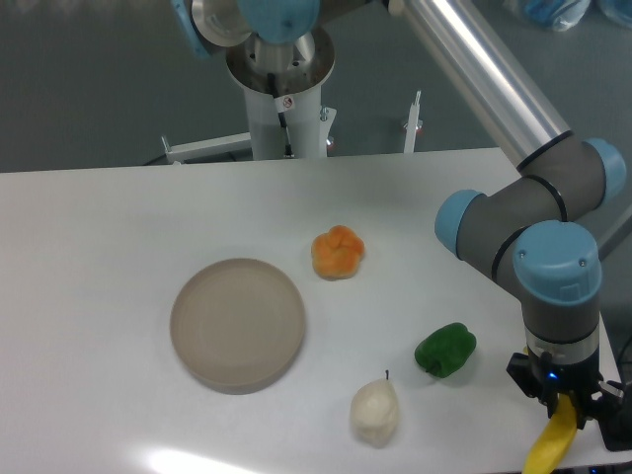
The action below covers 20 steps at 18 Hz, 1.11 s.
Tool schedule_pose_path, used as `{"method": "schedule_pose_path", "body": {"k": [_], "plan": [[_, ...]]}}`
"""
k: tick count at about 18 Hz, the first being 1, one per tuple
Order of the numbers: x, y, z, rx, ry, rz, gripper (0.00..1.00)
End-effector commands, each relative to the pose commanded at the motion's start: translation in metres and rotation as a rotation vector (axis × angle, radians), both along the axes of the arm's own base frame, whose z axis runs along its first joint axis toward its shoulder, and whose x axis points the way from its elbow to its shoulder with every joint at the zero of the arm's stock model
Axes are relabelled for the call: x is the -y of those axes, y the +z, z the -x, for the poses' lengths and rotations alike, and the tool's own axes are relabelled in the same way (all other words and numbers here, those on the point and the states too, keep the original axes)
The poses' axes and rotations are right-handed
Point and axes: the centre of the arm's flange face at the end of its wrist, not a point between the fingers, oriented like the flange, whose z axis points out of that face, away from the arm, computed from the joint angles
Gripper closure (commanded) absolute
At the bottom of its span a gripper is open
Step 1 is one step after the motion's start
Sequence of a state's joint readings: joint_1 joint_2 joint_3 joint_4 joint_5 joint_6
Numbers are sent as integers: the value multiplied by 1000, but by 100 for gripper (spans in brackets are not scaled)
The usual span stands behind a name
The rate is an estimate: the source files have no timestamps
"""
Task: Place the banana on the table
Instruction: 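Lift the yellow banana with the gripper and carry it toward the green pepper's side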
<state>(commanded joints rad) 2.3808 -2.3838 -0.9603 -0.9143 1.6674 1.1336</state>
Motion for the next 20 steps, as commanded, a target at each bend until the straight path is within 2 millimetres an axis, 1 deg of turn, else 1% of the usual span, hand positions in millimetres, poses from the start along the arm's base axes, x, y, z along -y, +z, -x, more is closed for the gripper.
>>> {"method": "schedule_pose_path", "body": {"k": [3, 4, 5, 7, 9, 10, 13, 16, 18, 20], "plan": [[2, 1, 0, 2, 0, 3, 72], [5, 2, -3, 6, -4, 10, 72], [12, 2, -3, 11, -7, 20, 72], [39, 10, 2, 16, -32, 45, 72], [60, 13, 6, 19, -50, 66, 72], [75, 15, 6, 27, -66, 79, 72], [111, 12, 11, 65, -99, 78, 72], [154, 2, 17, 90, -160, 120, 72], [181, -10, 19, 102, -213, 162, 72], [199, -14, 21, 111, -250, 178, 72]]}}
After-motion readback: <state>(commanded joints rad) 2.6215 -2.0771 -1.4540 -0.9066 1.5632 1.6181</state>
